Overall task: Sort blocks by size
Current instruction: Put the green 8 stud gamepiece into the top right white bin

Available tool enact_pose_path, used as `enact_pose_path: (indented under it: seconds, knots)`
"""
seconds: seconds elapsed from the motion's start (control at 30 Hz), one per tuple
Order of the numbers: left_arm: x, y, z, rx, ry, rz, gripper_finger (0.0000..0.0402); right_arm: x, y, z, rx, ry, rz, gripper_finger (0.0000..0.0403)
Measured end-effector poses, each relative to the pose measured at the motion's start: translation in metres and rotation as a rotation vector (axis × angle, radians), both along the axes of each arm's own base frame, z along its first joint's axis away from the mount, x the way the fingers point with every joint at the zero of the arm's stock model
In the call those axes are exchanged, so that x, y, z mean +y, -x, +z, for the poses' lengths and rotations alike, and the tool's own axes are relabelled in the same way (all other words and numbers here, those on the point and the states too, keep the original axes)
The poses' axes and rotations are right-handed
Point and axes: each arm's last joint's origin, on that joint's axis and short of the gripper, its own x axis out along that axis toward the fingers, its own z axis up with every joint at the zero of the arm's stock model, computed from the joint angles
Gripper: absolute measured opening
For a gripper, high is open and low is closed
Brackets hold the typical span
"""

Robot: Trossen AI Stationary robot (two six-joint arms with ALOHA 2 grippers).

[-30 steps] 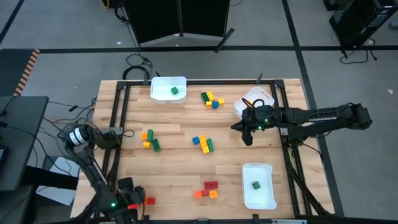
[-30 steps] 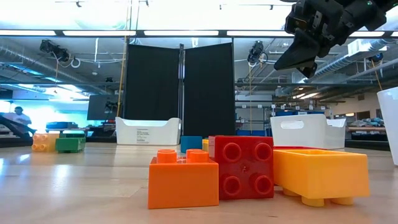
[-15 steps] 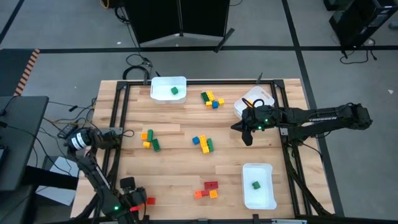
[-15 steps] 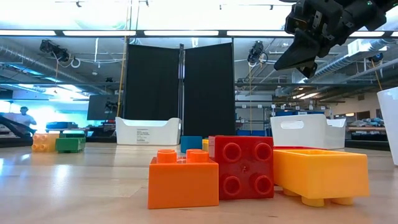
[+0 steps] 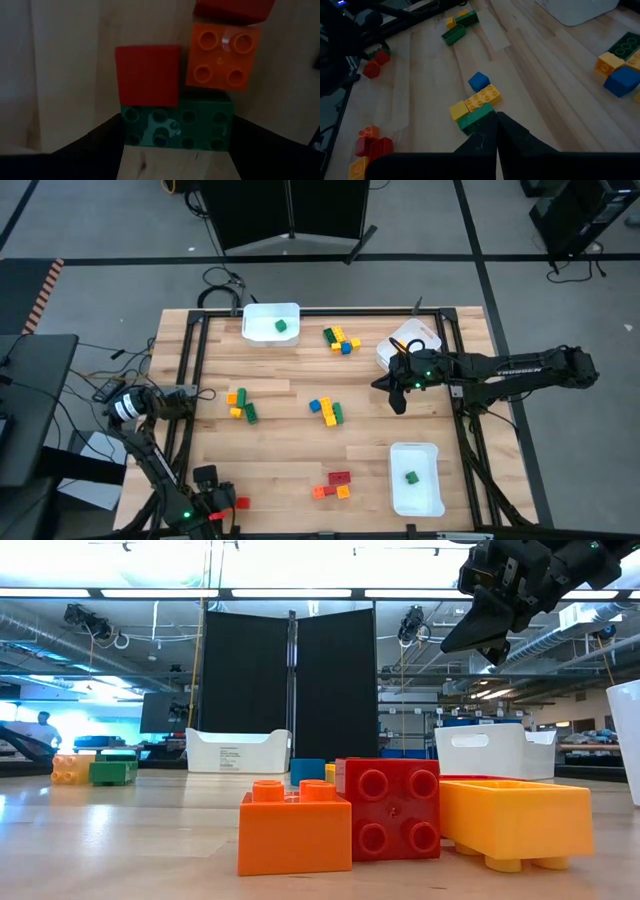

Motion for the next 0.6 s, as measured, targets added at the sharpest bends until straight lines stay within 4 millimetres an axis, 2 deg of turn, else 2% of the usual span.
enact_pose_path:
  seconds: [0.27, 0.6]
  knots:
    - [0.0, 0.002, 0.006, 0.095, -0.02, 0.011, 0.0308, 0.0, 0.0, 0.0, 0.001, 0.0, 0.0, 0.0012]
    - [0.001, 0.003, 0.056, 0.131, -0.082, 0.015, 0.0304, 0.0, -0.001, 0.0, -0.004, 0.001, 0.001, 0.0012]
